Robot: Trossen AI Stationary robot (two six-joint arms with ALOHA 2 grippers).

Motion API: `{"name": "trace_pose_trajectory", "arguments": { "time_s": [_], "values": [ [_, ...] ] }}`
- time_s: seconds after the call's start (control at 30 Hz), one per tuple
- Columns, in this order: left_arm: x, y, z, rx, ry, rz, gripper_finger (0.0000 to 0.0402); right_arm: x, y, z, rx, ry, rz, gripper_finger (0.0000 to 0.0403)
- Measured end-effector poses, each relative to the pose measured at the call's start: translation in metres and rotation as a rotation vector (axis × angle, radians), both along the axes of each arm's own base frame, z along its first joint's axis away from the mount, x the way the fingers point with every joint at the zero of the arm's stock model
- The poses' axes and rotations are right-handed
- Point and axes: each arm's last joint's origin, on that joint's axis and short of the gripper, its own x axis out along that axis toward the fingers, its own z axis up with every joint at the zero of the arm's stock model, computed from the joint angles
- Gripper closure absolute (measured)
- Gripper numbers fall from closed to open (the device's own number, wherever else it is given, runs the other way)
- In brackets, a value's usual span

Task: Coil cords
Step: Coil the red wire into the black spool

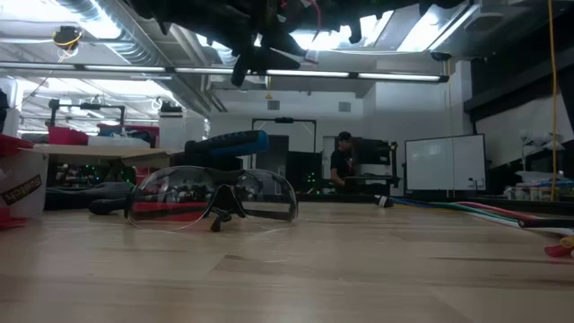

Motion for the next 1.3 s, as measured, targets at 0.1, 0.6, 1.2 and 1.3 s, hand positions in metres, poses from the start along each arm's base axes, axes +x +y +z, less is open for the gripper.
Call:
{"name": "trace_pose_trajectory", "arguments": {
  "time_s": [0.1,0.6,1.2,1.3],
  "values": [
    [0.000,0.000,0.000,-0.005,-0.004,0.001,0.0284,0.000,0.000,0.000,-0.001,-0.002,0.000,0.0401],
    [0.000,0.000,0.002,0.002,-0.018,0.001,0.0296,0.000,0.001,0.005,-0.011,-0.049,0.035,0.0400],
    [-0.008,0.002,-0.017,0.019,0.203,0.114,0.0398,-0.005,0.002,0.003,0.008,0.024,0.042,0.0400],
    [-0.010,0.003,-0.020,0.048,0.238,0.146,0.0399,-0.008,0.004,0.003,0.028,0.046,0.056,0.0400]
  ]
}}
